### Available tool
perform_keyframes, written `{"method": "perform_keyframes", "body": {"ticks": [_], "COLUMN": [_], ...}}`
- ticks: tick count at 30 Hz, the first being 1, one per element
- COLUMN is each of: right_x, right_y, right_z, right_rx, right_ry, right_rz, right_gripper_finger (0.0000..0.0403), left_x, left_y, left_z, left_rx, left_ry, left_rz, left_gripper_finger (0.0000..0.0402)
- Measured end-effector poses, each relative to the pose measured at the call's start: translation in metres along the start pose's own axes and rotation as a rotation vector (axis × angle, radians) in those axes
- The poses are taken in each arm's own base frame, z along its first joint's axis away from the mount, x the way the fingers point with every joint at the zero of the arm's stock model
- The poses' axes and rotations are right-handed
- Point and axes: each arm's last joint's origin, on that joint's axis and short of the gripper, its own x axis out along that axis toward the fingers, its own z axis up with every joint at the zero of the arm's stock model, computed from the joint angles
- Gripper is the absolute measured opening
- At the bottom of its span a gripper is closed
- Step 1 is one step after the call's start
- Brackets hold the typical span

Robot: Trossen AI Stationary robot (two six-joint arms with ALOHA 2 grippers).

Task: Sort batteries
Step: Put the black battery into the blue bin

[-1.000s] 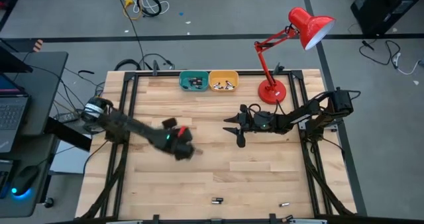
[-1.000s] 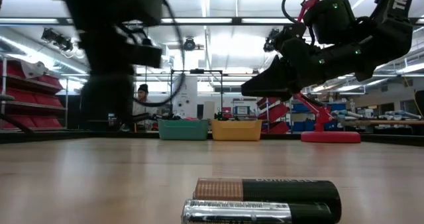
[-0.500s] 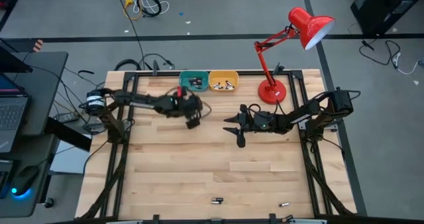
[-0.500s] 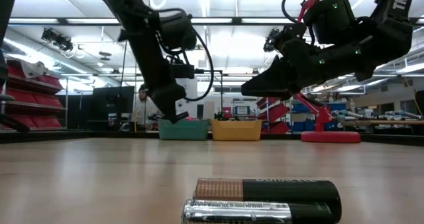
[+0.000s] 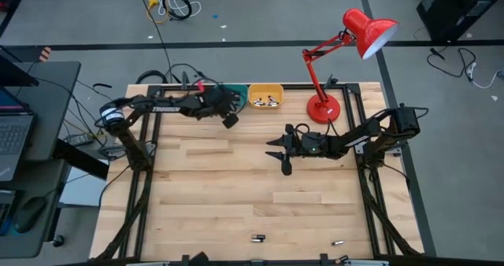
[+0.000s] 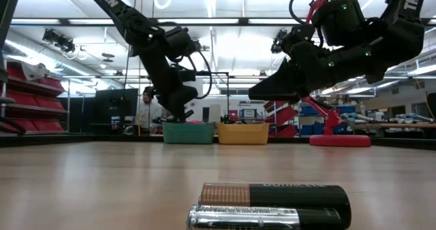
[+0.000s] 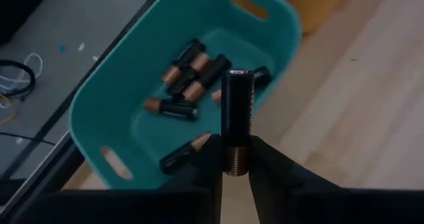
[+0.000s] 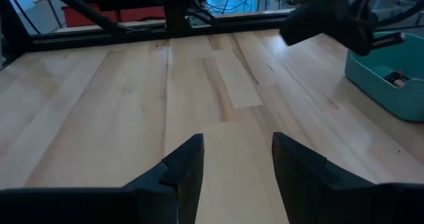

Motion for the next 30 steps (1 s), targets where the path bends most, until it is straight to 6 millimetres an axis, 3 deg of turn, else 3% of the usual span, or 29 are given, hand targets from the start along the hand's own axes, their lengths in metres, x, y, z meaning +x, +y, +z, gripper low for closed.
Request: {"method": "perform_keyframes", "body": {"ticks": [10, 17, 23, 30], "right_x": [0.000, -0.001, -0.003, -0.009], "right_y": [0.000, 0.001, 0.009, 0.024], "right_z": [-0.004, -0.010, -0.020, -0.029], "right_rx": [0.039, 0.072, 0.033, 0.029], "right_ry": [0.035, 0.103, 0.192, 0.267], "right_rz": [-0.004, -0.006, -0.043, -0.046], "right_gripper_finger": [0.0165, 0.0165, 0.0164, 0.0160], "left_x": [0.010, 0.008, -0.010, -0.036], "left_y": [0.034, 0.036, 0.008, -0.049], "left_z": [0.003, 0.013, 0.039, 0.045], "left_rx": [-0.157, -0.170, -0.136, 0.103], "left_ry": [-0.020, -0.063, -0.168, -0.260], "left_rz": [0.028, -0.041, -0.455, -0.591], "left_gripper_finger": [0.0137, 0.0171, 0.0172, 0.0172]}}
